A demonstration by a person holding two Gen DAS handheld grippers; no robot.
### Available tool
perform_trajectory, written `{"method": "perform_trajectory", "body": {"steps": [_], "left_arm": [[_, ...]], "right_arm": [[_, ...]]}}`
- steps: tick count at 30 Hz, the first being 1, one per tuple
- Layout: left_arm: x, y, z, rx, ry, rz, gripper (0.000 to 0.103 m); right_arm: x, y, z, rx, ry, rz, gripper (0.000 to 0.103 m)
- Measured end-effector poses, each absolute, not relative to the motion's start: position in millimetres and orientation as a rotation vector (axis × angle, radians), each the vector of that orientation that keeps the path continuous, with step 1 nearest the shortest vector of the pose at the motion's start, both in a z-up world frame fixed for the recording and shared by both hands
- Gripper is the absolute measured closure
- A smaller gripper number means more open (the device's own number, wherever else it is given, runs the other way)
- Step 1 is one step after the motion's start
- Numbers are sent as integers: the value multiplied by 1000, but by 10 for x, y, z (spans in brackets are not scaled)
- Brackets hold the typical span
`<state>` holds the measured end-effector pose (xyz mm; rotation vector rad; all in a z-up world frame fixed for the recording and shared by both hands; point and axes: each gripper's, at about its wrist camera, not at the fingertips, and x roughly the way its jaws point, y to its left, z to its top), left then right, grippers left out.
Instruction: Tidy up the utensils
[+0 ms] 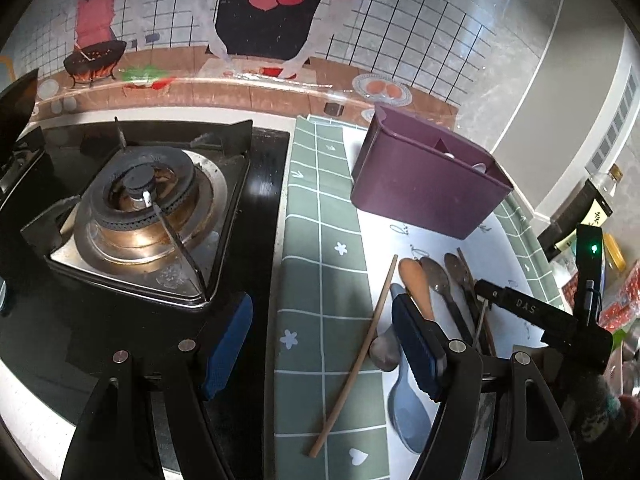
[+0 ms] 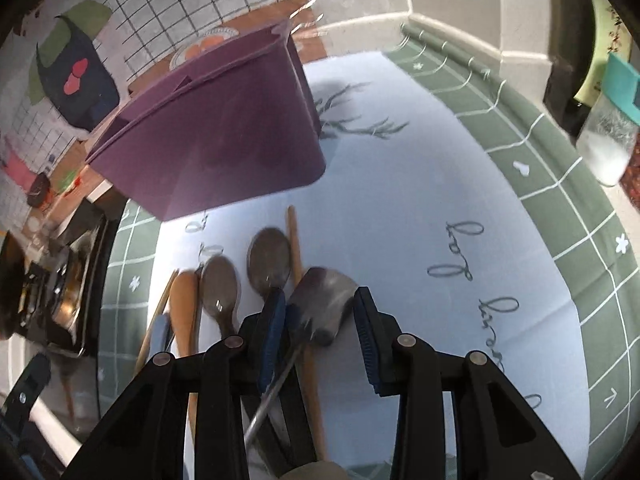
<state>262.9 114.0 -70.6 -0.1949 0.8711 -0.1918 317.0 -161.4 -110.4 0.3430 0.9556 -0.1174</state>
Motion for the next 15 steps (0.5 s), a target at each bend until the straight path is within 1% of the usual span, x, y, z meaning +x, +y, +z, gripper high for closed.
{"method": "perform_trajectory", "body": {"steps": [4, 9, 15], "left_arm": [[2632, 1139, -761, -200, 886, -181, 31], [2523, 1088, -764, -193, 885, -185, 30], [2349, 965, -801, -205, 914, -185, 30]], "right_arm": [[3232, -1414, -1095, 208, 964, -171, 63], [3230, -1455, -1089, 170, 964, -129, 63], [3075, -1618, -1082, 103, 970, 38, 69]]}}
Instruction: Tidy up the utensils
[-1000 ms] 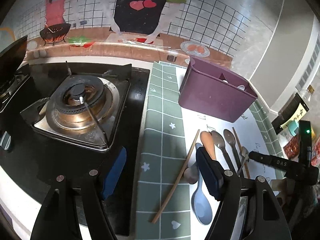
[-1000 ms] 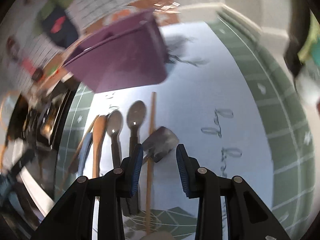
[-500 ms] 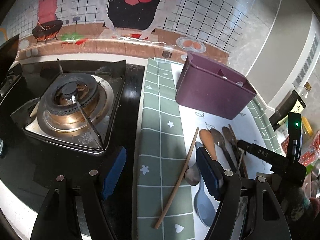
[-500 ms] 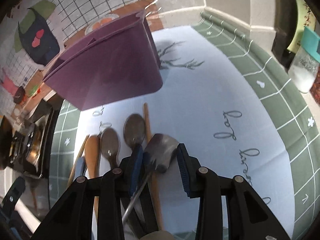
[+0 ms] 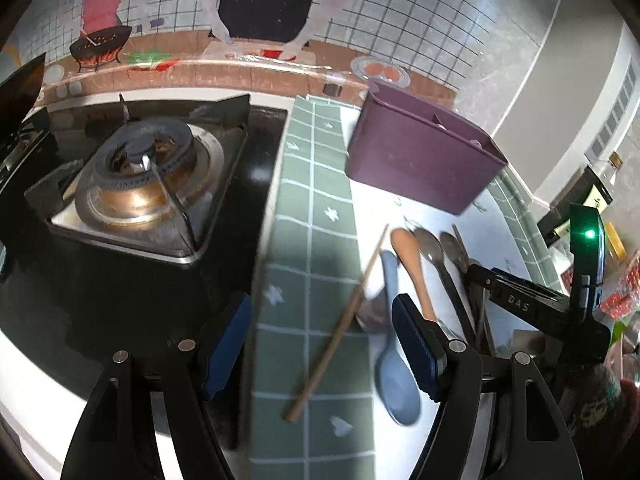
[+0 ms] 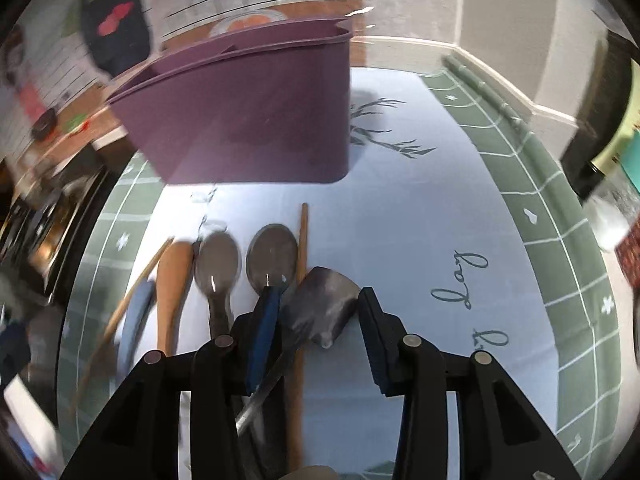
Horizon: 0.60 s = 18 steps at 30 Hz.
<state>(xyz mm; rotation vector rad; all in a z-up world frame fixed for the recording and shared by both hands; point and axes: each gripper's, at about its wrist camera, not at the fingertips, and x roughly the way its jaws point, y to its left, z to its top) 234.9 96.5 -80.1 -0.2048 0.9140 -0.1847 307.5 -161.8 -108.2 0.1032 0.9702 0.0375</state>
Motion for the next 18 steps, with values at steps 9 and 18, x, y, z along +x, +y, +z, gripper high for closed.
{"method": "perform_trajectory", "body": {"steps": [9, 18], "left_arm": [[2137, 770, -798, -226, 944, -180, 28], [2072, 613, -868, -161, 993, -179, 28]], "right_arm": [[2848, -1889, -1079, 93, 956, 128, 69], [2853, -1652, -1082, -59, 933, 89, 72]]}}
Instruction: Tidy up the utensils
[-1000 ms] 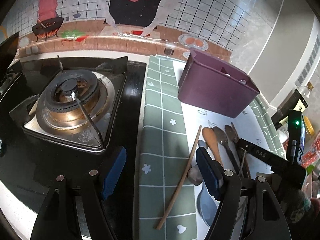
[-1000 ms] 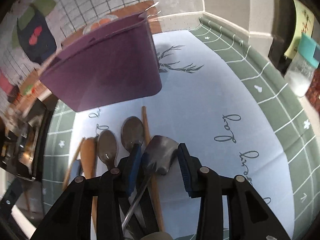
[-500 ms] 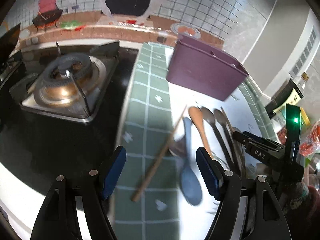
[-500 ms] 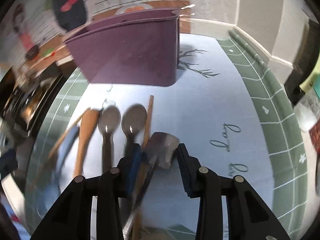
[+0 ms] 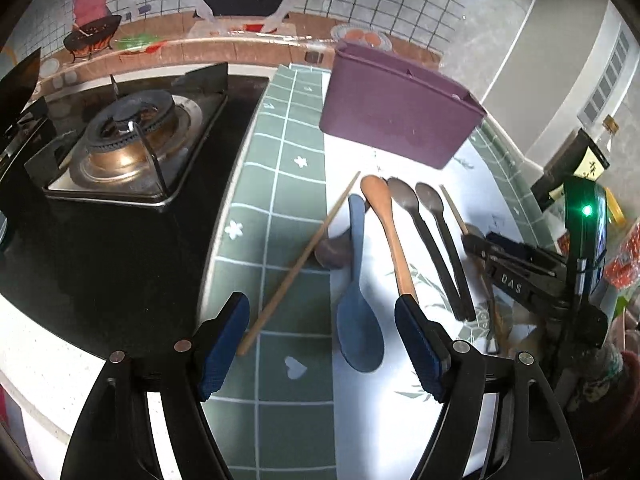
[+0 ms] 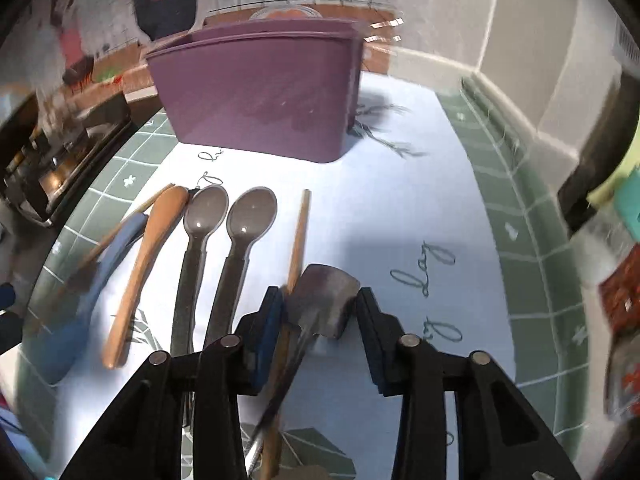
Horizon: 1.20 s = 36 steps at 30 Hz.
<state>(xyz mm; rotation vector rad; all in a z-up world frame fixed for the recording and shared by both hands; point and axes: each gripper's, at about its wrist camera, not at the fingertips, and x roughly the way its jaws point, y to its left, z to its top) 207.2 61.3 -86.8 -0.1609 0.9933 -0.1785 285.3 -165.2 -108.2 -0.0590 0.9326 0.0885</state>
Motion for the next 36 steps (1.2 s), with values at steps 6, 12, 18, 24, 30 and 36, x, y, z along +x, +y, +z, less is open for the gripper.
{"method": "perform_trajectory", "body": {"steps": [6, 12, 18, 24, 30, 36], "left_arm": [[2040, 536, -836, -133, 981, -173, 28], [2118, 456, -763, -157, 968, -213, 28], [2300, 336, -774, -168, 1017, -244, 33], [2317, 465, -827, -196, 1032, -198, 33], [2264, 713, -806, -253, 1003, -149, 33], [2146, 911, -837, -290, 996, -125, 33]], "right_arm": [[2609, -1928, -788, 41, 808, 156, 75], [2365, -2080, -504, 25, 752, 225, 99], [2238, -2198, -455, 23, 726, 226, 99], [2232, -2007, -639, -31, 847, 455, 90], [2102, -1432, -774, -257, 835, 641, 79], [2196, -1095, -850, -375, 811, 723, 79]]}}
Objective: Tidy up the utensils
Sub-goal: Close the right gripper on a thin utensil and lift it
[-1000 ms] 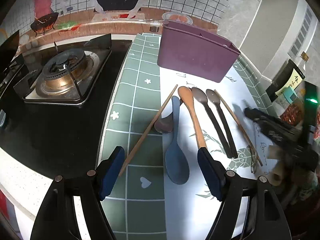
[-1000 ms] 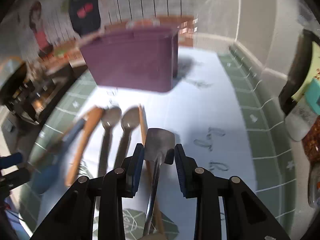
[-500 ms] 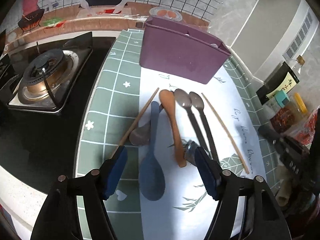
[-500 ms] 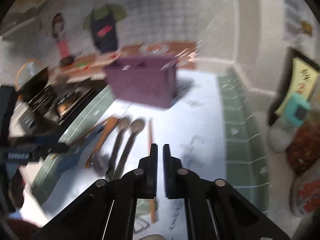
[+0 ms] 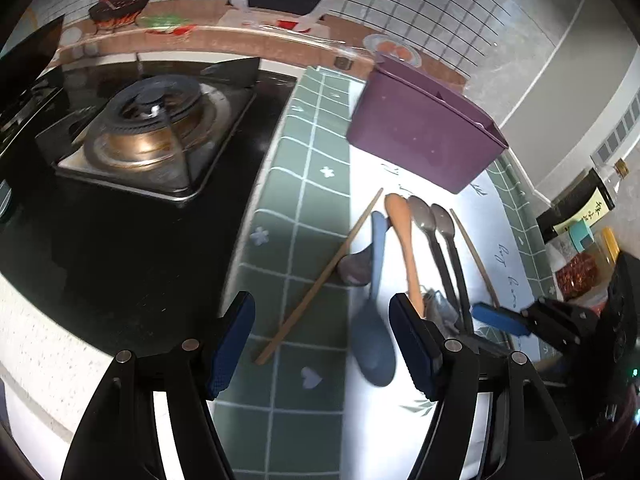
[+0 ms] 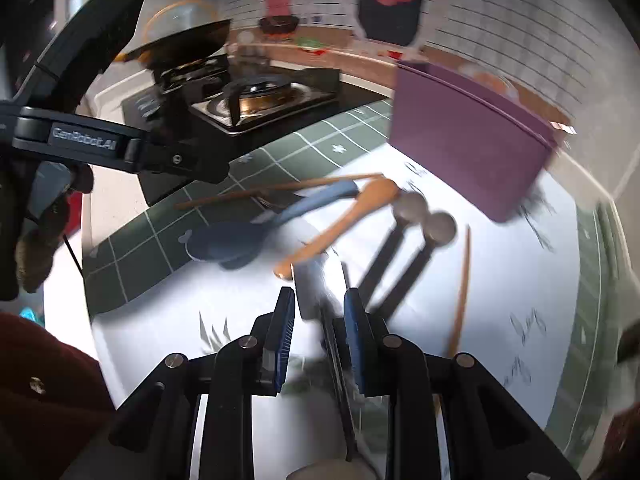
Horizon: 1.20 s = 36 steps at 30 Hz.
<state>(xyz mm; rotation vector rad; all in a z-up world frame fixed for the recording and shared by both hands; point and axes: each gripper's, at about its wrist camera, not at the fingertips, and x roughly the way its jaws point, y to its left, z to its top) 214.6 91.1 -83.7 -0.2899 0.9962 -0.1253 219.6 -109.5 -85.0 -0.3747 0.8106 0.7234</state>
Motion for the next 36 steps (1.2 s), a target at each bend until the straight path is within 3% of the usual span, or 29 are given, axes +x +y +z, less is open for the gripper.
{"method": "perform_trajectory", "body": {"steps": [4, 20, 24, 26, 27, 32, 36], "left_arm": [[2064, 1081, -854, -332, 989, -99, 33], [1937, 1208, -784, -325, 958, -75, 33], [1901, 1045, -733, -260, 922, -117, 33], [1832, 879, -693, -174, 868, -146, 32], [1793, 790, -681, -120, 836, -159, 29], [1752, 446, -819, 2, 859, -291, 25], [1780, 403, -852, -34, 875, -284, 25]], "right_arm": [[2470, -1168, -833, -234, 869, 840, 68], [2511, -938, -1042, -402, 888, 756, 66], [2483, -1013, -1047, -407, 897, 705, 75], [2464, -1066, -1016, -400, 879, 648, 94], [2449, -1113, -986, -389, 866, 621, 97], [2438, -1446, -783, -241, 835, 545, 97], [2398, -1519, -773, -149, 890, 680, 89]]}}
